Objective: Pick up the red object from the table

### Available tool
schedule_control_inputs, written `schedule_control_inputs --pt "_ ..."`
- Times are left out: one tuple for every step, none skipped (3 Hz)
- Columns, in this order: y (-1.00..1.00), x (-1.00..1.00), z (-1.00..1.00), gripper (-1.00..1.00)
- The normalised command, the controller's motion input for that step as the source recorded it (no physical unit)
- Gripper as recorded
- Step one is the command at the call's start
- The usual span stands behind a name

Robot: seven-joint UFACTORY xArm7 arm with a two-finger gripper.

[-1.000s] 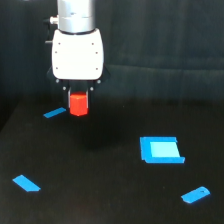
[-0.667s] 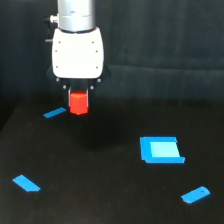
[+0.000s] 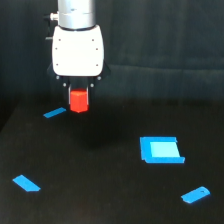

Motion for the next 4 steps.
schedule_control_inputs --pt "0.02 0.06 0.01 -0.91" --pt "0.03 0.07 0.05 -0.9" --pt "0.01 0.01 -0.01 -1.0" --pt "-0.03 0.0 0.03 -1.0"
